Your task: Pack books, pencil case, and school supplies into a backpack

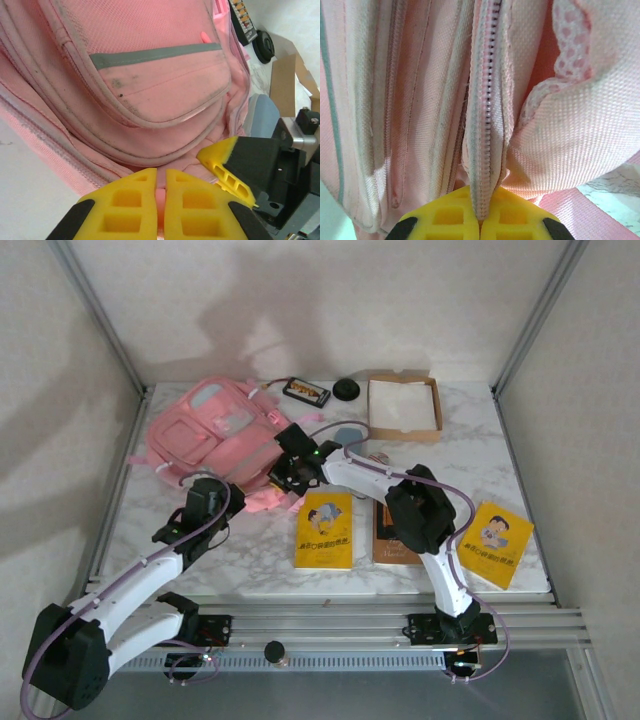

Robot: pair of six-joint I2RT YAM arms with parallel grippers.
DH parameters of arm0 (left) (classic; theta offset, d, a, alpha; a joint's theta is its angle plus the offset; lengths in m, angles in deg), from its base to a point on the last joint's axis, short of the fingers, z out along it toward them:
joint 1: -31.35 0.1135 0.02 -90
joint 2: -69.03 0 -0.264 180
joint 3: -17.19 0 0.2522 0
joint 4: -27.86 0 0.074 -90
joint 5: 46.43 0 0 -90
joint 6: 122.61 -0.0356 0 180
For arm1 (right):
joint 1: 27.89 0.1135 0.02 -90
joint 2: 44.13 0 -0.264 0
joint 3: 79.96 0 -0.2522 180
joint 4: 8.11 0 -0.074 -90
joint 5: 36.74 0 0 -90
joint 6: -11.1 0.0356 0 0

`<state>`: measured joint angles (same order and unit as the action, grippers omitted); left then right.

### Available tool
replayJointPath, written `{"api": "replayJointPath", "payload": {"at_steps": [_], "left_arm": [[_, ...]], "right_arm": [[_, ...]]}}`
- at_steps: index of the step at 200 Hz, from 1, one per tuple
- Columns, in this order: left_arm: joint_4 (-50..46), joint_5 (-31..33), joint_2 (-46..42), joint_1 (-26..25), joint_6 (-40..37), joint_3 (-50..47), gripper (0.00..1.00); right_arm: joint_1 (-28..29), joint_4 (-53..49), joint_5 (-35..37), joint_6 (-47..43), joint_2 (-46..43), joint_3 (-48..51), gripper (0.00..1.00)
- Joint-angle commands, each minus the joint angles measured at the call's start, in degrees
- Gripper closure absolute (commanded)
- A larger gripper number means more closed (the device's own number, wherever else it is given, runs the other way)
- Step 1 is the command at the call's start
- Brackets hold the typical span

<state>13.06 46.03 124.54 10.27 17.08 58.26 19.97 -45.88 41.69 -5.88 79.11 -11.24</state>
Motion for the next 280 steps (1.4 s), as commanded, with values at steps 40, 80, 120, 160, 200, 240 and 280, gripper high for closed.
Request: {"api": "replayJointPath", "payload": {"at_steps": [40, 80, 120, 160, 200, 240, 280], "left_arm": [[-6.68, 6.97, -2.36, 7.12, -0.22, -2.09, 1.0], [-6.34, 10.01, -0.78, 16.61, -2.61, -1.95, 1.0], [0.9, 6.32, 5.51, 26.61, -2.97, -1.82, 1.0], [3.19, 2.03, 12.65, 29.29, -6.24, 2.19, 1.0], [-0.07, -2.81, 11.22, 26.21, -6.79, 0.93, 0.77], [-11.41, -1.65, 3.87, 25.19, -7.76, 3.8, 0.3], [-16.41, -8.09, -2.31, 12.94, -4.26, 5.1, 0.24]], "right_arm": [[-4.93, 2.12, 3.95, -6.98, -2.25, -2.5, 1.0], [-5.82, 0.88, 2.28, -10.15, -3.53, -3.22, 1.0], [-5.84, -1.15, 1.72, -12.6, -4.3, -4.22, 1.0], [-5.41, 1.09, 0.24, -13.37, -5.32, -2.29, 1.0], [-4.77, 1.74, -0.26, -15.95, -4.51, -3.15, 0.97], [-4.48, 3.64, 1.32, -20.52, -12.08, 3.91, 0.46], [-7.3, 3.66, 2.85, -28.28, -26.69, 19.66, 0.23]]}}
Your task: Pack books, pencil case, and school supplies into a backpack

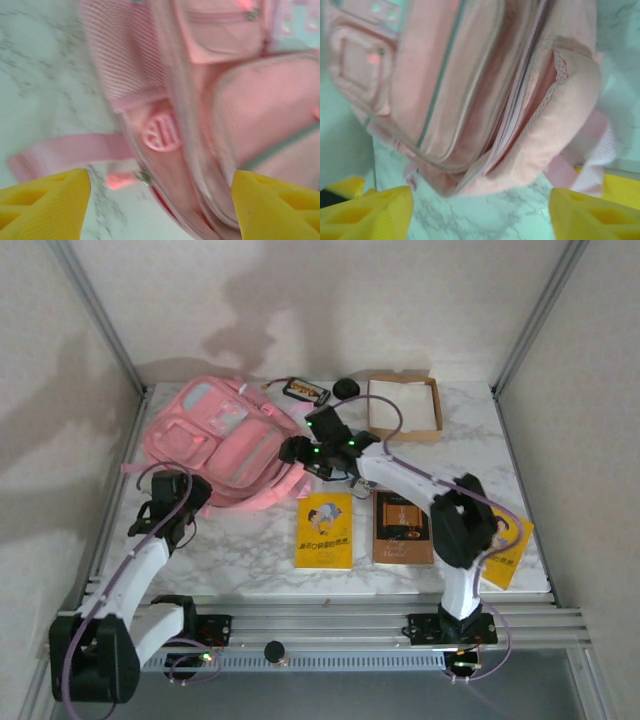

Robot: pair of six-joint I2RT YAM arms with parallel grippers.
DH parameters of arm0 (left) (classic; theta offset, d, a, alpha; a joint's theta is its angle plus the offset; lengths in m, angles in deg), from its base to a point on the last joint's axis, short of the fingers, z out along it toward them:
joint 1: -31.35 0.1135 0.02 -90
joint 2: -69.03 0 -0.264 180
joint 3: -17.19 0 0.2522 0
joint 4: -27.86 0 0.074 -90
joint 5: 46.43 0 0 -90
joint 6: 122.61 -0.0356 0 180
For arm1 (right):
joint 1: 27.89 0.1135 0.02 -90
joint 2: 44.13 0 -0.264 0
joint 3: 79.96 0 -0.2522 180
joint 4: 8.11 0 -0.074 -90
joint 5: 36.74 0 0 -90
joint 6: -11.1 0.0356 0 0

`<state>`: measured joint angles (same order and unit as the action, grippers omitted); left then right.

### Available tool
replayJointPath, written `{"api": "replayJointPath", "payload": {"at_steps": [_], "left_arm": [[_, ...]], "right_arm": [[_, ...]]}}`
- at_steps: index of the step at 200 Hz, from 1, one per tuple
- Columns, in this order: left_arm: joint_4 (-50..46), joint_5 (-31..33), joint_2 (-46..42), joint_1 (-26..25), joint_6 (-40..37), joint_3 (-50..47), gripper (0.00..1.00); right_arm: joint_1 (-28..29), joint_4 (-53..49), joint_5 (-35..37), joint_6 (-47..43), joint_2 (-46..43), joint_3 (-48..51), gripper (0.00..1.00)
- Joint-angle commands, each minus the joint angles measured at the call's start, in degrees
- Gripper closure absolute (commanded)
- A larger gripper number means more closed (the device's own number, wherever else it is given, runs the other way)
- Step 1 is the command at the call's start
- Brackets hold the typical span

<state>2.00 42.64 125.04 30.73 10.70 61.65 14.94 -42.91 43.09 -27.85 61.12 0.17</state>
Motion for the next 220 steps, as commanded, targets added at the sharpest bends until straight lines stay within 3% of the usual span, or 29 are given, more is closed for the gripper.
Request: {"api": "replayJointPath", "payload": {"at_steps": [1, 51, 82, 112, 138, 220], "left_arm": [[-5.33, -4.83, -2.87, -8.06, 2.34, 1.68, 0.24], [2.49, -7.27, 5.13, -34.23, 12.08, 2.04, 0.19], [6.66, -5.8, 15.05, -43.66, 14.41, 3.2, 0.18], [11.53, -6.85, 21.16, -45.75, 15.68, 3.17, 0.18], [13.37, -7.93, 24.89, -46.61, 15.94, 3.93, 0.19], [15.73, -9.5, 30.35, -47.35, 16.54, 4.63, 0.23]], "right_arm": [[-2.42, 0.76, 1.33, -6.49, -9.17, 8.77, 0.23], [-7.94, 2.07, -6.49, -14.37, -21.76, 28.35, 0.15], [-7.86, 7.03, -10.5, -13.3, -24.07, 37.74, 0.13], [-7.4, 8.51, -8.73, -12.14, -23.19, 43.38, 0.12], [-7.26, 12.75, -11.41, -10.71, -22.11, 46.03, 0.12], [-3.94, 16.65, -13.66, -8.77, -15.65, 45.59, 0.12]]}}
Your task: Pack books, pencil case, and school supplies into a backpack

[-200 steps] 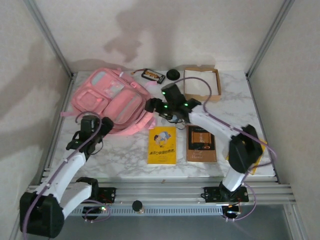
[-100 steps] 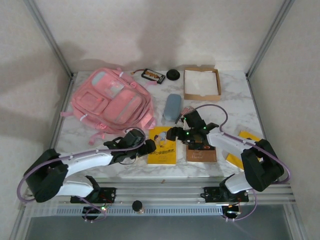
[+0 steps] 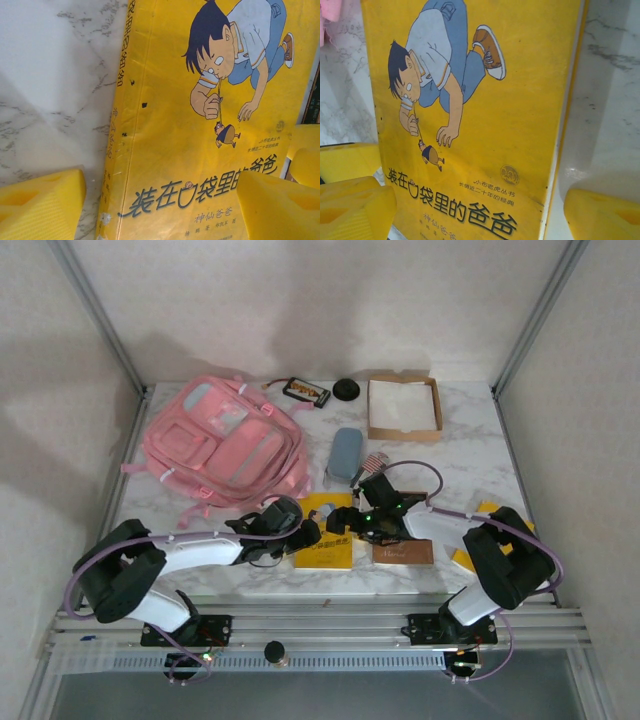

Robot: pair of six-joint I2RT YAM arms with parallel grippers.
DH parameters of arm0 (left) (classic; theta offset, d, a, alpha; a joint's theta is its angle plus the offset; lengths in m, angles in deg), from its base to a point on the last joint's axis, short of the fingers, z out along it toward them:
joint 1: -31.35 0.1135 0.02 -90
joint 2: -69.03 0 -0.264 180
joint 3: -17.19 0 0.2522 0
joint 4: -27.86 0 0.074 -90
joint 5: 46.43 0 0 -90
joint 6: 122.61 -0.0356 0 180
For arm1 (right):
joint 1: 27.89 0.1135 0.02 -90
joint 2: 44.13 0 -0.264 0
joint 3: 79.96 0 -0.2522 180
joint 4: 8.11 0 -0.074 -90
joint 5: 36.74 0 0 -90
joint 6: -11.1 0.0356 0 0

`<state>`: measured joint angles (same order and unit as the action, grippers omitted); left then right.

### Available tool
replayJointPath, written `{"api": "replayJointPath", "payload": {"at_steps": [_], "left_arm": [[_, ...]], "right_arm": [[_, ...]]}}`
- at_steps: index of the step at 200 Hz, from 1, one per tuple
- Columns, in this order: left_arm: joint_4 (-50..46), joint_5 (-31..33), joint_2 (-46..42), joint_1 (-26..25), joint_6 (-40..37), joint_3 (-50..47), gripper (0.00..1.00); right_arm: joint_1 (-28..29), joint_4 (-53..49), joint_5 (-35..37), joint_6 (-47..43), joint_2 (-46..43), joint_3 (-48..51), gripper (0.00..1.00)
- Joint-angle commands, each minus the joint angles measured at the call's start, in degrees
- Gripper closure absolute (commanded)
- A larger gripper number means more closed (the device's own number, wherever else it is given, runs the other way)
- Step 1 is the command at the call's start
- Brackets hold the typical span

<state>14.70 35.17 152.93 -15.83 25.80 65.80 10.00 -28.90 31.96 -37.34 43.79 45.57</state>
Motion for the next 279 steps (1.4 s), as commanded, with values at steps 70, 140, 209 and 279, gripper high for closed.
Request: {"api": "replayJointPath", "payload": {"at_steps": [70, 140, 209, 279], "left_arm": [[2.9, -2.58, 4.14, -1.34, 1.17, 1.0, 0.26], [1.9, -1.84, 3.58, -1.34, 1.01, 1.03, 0.29], [1.15, -0.82, 2.69, -1.43, 1.0, 1.71, 0.3], [2.02, -0.95, 0.44, -0.84, 0.92, 2.62, 0.28]], "right_arm": [[1.65, 4.0, -9.79, 0.0, -3.2, -2.31, 0.24], [1.58, 0.52, -8.96, -3.97, -6.14, -3.14, 0.47], [1.23, -1.93, -4.02, -6.03, -6.48, -3.24, 0.79], [0.19, 0.02, -5.85, -7.24, -7.85, -3.41, 1.0]]}}
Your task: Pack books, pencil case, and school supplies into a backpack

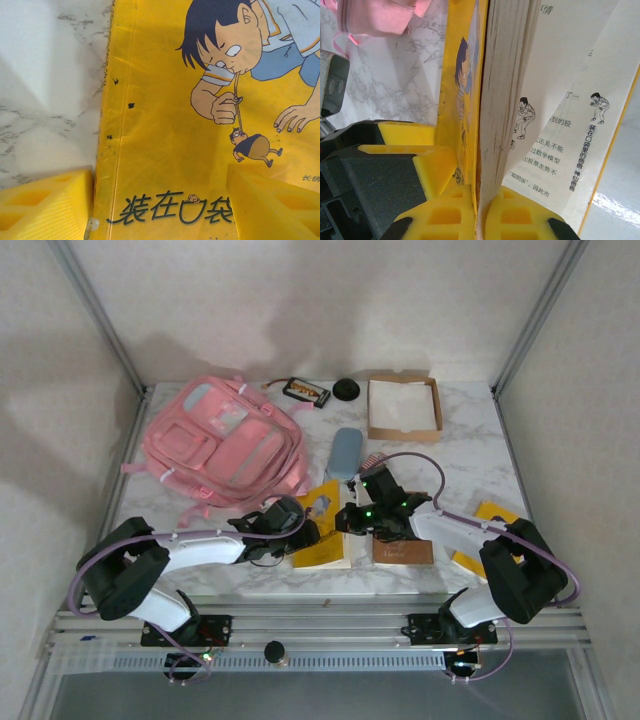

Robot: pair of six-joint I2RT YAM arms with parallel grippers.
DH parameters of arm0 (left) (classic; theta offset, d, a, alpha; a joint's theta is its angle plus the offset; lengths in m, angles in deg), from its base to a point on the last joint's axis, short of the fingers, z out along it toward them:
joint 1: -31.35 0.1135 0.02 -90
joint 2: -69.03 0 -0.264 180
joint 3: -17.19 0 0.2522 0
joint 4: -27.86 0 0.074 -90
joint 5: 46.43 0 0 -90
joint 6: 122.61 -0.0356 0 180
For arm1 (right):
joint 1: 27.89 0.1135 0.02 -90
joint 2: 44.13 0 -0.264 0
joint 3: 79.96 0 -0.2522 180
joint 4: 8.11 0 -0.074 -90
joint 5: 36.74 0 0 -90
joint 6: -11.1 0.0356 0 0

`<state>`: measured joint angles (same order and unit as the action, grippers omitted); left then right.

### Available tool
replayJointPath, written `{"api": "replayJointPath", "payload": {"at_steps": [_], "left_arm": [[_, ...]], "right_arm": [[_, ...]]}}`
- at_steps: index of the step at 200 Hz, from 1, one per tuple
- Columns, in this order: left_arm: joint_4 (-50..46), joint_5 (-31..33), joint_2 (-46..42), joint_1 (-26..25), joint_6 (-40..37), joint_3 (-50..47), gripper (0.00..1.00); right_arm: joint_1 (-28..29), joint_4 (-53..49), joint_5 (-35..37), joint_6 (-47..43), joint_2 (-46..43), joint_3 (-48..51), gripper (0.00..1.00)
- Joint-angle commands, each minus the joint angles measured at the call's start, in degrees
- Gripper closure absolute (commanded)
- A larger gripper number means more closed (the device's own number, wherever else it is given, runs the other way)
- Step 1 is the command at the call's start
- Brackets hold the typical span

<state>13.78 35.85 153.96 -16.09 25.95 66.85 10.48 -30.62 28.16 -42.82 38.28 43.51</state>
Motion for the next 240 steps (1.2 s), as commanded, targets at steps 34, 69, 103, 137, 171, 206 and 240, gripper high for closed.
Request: {"api": "replayJointPath", "payload": {"at_steps": [34, 69, 103, 137, 171, 206, 240], "left_arm": [[2.25, -2.65, -5.33, 2.2, -0.73, 0.91, 0.23], [3.75, -8.4, -13.35, 9.19, -3.19, -2.43, 0.14], [3.52, -15.18, -20.12, 15.87, -6.26, -3.38, 0.08], [5.9, -21.8, -22.17, 19.46, -6.03, -3.27, 0.03], [10.06, -24.83, -21.86, 19.67, -4.68, -2.99, 0.06], [32.71, -30.73, -20.92, 17.98, 4.82, -5.78, 0.14], [34.03, -31.44, -18.51, 16.07, 4.65, -2.61, 0.26]], "right_arm": [[-1.52, 2.91, -6.32, -2.4, -3.71, -1.66, 1.0], [-2.94, 3.39, -11.56, -2.76, -6.18, -3.22, 1.0], [-5.54, 3.49, -17.82, -2.08, -9.01, -6.16, 1.0], [-8.56, 3.13, -23.41, -1.21, -10.22, -10.0, 1.0], [-11.23, 5.77, -28.17, 1.64, -10.26, -12.19, 1.0], [-11.4, 9.27, -31.28, 4.68, -8.41, -13.59, 1.0], [-12.43, 9.68, -32.38, 4.95, -7.18, -14.27, 1.0]]}}
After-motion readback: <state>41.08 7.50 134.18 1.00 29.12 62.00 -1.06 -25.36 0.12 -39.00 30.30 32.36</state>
